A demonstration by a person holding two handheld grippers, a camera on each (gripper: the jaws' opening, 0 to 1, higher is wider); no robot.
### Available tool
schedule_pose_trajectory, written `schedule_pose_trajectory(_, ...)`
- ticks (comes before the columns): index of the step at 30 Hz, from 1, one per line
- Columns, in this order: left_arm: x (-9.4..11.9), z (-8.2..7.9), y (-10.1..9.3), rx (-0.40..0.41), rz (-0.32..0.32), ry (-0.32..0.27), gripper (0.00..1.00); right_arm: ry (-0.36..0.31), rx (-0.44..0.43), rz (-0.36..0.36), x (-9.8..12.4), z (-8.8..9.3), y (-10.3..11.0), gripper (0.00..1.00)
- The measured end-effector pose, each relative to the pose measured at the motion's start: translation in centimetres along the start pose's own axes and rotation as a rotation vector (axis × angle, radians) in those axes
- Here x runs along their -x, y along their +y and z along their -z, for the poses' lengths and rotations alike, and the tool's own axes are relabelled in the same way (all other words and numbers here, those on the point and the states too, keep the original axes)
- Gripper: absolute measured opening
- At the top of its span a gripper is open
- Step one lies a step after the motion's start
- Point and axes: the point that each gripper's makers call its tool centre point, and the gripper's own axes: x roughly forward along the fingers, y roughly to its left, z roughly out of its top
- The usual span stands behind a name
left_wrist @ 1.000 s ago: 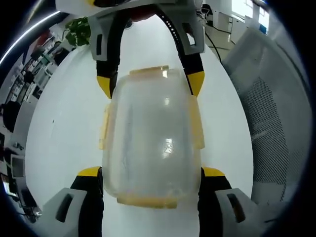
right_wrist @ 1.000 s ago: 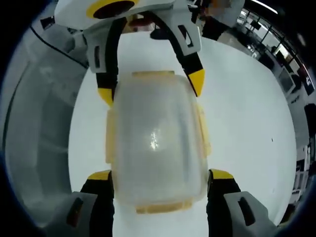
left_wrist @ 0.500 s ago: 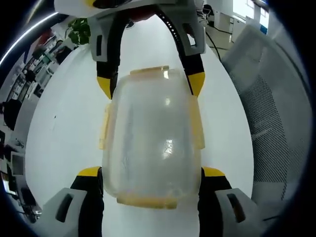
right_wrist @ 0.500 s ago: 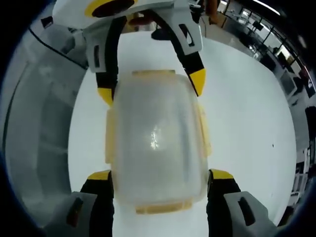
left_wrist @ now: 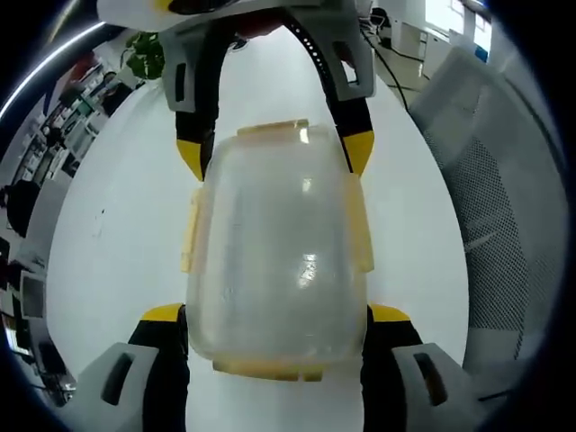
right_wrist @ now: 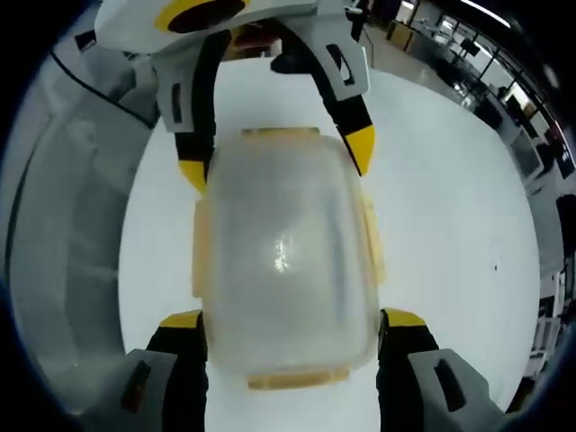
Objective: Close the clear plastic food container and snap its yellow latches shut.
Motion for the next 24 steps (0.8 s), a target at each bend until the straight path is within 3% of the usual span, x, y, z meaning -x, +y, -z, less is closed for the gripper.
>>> schedule_pose_trajectory(24,-0.5,0.1,2.7,0.001,-0.003,-0.007,0.79,0.002,0.001,0.001,-0.2,0.0,-2.8,0.77)
